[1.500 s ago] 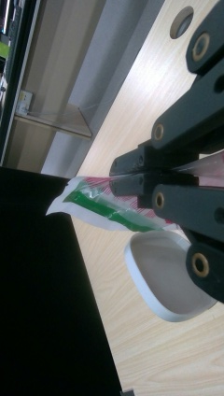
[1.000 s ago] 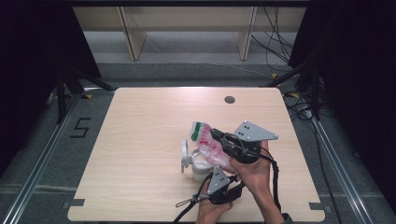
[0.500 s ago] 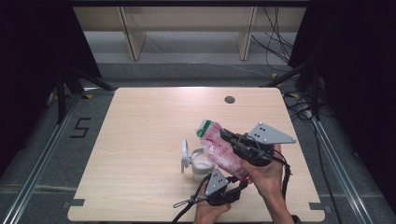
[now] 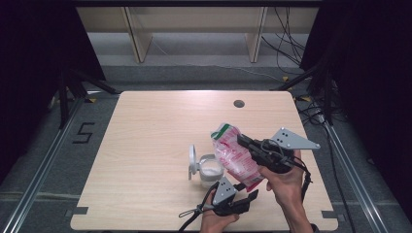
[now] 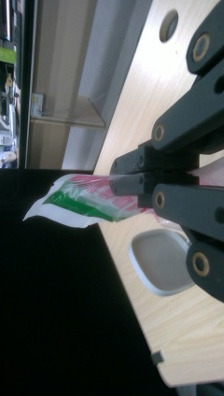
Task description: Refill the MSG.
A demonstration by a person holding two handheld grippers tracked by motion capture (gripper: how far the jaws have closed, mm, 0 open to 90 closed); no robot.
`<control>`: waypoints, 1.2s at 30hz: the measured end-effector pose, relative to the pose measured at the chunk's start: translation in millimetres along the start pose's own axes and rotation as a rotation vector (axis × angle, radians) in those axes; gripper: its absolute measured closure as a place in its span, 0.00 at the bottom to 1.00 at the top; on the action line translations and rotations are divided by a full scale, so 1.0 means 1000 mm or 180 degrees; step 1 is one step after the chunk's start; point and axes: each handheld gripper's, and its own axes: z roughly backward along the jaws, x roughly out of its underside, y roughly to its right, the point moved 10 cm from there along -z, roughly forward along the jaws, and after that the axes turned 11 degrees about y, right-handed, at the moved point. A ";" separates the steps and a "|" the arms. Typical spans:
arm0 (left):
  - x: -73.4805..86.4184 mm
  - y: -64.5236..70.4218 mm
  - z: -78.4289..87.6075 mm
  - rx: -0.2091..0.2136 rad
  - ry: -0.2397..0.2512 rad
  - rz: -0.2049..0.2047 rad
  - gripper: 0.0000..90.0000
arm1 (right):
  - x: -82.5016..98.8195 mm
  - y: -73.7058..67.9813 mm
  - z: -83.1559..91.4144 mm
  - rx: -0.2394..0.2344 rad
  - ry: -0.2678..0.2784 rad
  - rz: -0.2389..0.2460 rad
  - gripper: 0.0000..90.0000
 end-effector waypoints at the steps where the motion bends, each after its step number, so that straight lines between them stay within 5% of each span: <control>1: 0.000 -0.001 0.000 -0.0002 -0.0010 -0.0021 0.59 | 0.000 0.002 0.001 0.0013 0.0020 -0.0011 1.00; 9: -0.001 0.000 0.005 -0.0007 -0.0044 0.0001 0.48 | -0.001 0.008 0.008 0.0026 0.0054 -0.0164 1.00; 11: -0.001 0.000 0.006 -0.0007 -0.0055 -0.0007 0.44 | -0.002 0.010 0.008 0.0017 0.0111 -0.0092 1.00; 15: -0.001 -0.002 0.003 0.0030 -0.0051 0.0026 0.42 | -0.003 0.010 0.013 0.0031 0.0119 -0.0242 1.00; 16: 0.000 -0.002 0.004 -0.0002 -0.0092 0.0014 0.41 | -0.003 0.015 0.013 0.0049 0.0142 -0.0122 1.00; 20: 0.000 0.002 0.003 0.0047 -0.0073 0.0074 0.40 | -0.004 0.017 0.016 0.0068 0.0186 -0.0274 1.00; 24: -0.001 0.005 0.002 0.0087 -0.0024 0.0110 0.40 | -0.005 0.026 0.021 0.0147 0.0202 -0.0201 1.00; 26: 0.001 0.006 0.004 0.0125 -0.0061 0.0065 0.40 | -0.006 0.029 0.021 0.0167 0.0231 -0.0168 1.00; 28: 0.001 0.008 0.010 0.0146 -0.0106 -0.0018 0.39 | -0.002 0.031 0.023 0.0210 0.0216 -0.0333 1.00; 36: 0.005 0.007 0.027 0.0219 -0.0192 -0.0147 0.37 | 0.007 0.039 0.023 0.0251 0.0203 -0.0304 1.00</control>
